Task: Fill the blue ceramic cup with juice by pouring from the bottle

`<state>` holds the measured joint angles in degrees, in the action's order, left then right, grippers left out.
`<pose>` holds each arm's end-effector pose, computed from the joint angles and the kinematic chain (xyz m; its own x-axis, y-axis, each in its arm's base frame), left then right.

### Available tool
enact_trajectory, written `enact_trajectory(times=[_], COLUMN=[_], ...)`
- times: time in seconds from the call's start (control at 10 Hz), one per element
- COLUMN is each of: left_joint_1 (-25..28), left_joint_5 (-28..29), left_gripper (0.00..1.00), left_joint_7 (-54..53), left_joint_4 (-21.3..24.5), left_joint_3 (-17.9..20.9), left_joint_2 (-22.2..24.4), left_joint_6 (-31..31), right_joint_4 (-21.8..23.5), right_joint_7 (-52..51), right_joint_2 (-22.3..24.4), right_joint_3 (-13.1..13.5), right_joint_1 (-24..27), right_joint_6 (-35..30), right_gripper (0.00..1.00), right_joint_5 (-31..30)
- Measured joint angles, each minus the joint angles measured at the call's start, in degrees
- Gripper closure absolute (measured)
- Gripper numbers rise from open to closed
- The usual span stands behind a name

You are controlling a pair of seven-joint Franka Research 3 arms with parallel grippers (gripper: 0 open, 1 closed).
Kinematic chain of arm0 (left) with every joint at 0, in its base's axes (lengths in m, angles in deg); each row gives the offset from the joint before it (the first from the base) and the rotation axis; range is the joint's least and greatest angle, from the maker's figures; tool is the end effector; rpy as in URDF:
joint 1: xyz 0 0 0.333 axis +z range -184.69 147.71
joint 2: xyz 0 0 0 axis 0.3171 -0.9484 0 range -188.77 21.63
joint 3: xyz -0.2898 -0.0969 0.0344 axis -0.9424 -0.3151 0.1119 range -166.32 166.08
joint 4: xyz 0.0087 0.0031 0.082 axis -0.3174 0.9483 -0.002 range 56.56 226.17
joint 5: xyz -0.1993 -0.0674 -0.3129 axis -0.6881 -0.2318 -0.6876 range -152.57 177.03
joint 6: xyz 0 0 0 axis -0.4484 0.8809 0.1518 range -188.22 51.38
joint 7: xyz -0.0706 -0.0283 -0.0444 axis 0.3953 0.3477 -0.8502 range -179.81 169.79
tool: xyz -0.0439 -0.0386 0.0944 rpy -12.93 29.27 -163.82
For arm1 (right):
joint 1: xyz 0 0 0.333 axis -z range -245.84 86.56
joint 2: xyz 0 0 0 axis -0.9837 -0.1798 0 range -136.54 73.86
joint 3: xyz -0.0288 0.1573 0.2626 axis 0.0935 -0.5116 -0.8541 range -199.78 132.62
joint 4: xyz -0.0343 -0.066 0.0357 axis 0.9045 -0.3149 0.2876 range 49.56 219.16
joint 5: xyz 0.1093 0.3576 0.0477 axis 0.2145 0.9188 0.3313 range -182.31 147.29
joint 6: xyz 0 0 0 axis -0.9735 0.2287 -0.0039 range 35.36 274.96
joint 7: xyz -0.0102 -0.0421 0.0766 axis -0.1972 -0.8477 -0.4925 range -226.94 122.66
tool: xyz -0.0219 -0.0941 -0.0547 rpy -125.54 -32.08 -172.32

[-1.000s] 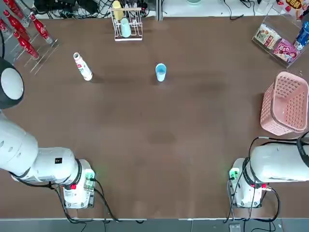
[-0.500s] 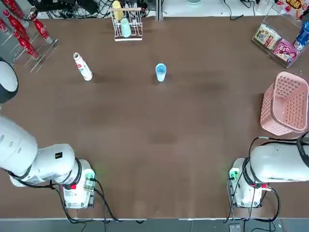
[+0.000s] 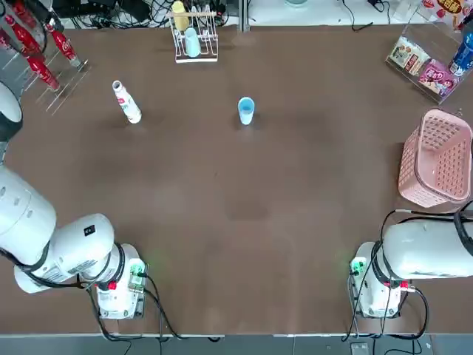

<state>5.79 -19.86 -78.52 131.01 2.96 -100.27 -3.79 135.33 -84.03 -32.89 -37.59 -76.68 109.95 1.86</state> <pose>0.5618 0.2115 0.5211 0.6894 -0.5947 0.4137 -0.7242 -0.5544 0.4100 0.5619 0.0410 0.5984 0.8480 0.4657 0.2529 0.5207 -0.8210 -0.2343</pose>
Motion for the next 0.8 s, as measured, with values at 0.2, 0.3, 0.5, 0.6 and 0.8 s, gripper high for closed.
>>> enact_trajectory(times=[0.2, 0.3, 0.5, 0.6, 0.8], left_joint_1=[3.2, 4.8, 8.1, 9.1, 9.5], left_joint_5=[-4.1, -6.1, -10.3, -12.0, -14.5], left_gripper=[0.01, 0.01, 0.01, 0.01, 0.01], left_joint_7=[-12.0, -18.1, -30.3, -36.0, -41.9], left_joint_4=[0.1, 0.1, 0.2, 0.3, 0.3], left_joint_3=[0.0, 0.0, 0.0, -0.1, -0.3], left_joint_2=[-5.3, -8.2, -14.0, -17.3, -23.3], left_joint_6=[0.2, 0.2, 0.4, 0.8, 0.9], right_joint_4=[4.2, 6.0, 10.3, 12.5, 15.5], right_joint_7=[-14.0, -20.8, -33.0, -37.9, -50.6], right_joint_2=[-2.7, -4.5, -7.9, -9.5, -13.1], right_joint_3=[-0.1, -0.1, -0.1, -0.2, -0.3], right_joint_1=[-2.1, -3.2, -4.8, -5.4, -6.6], right_joint_6=[8.1, 12.5, 20.9, 24.0, 29.0], right_gripper=[0.0, 0.0, 0.0, 0.0, 0.0], right_joint_5=[7.7, 11.1, 15.9, 18.8, 27.6])
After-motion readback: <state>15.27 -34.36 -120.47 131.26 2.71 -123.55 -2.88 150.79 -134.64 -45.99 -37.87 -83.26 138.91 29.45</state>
